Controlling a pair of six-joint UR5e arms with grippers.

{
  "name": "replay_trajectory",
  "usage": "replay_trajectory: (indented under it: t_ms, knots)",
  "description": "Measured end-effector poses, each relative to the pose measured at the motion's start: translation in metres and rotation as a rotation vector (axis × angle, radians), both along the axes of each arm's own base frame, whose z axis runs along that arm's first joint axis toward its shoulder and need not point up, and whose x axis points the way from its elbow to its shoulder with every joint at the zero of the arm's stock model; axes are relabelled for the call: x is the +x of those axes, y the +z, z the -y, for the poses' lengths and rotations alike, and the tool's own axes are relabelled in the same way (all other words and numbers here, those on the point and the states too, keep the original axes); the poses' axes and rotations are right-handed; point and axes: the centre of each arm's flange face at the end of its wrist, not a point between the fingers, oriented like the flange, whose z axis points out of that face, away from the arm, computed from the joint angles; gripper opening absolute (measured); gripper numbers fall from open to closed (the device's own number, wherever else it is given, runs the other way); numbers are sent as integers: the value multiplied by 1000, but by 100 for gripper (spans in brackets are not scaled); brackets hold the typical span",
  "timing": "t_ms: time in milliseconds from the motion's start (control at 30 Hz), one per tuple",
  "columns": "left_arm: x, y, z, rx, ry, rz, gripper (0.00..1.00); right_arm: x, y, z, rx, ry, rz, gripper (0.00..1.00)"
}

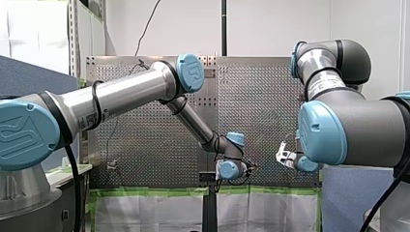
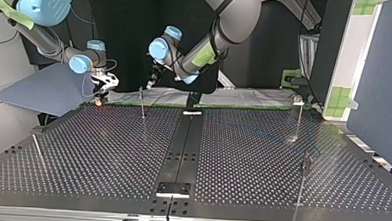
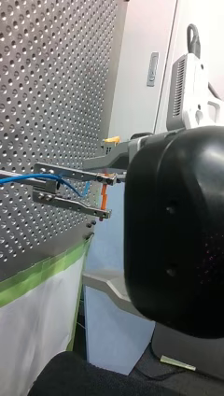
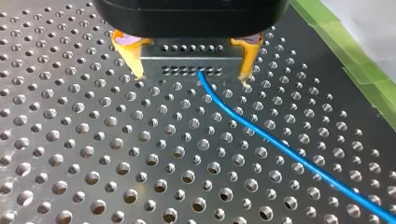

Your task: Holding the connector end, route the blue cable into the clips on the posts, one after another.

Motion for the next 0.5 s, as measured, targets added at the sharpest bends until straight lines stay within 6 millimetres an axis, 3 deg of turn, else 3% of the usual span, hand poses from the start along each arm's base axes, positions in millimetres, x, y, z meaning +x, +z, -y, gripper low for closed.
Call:
replay_trajectory:
  t_ms: [500]
  knots:
    - [-1, 0, 0, -10, 10, -2, 100, 0, -1, 0, 2, 0, 0, 0]
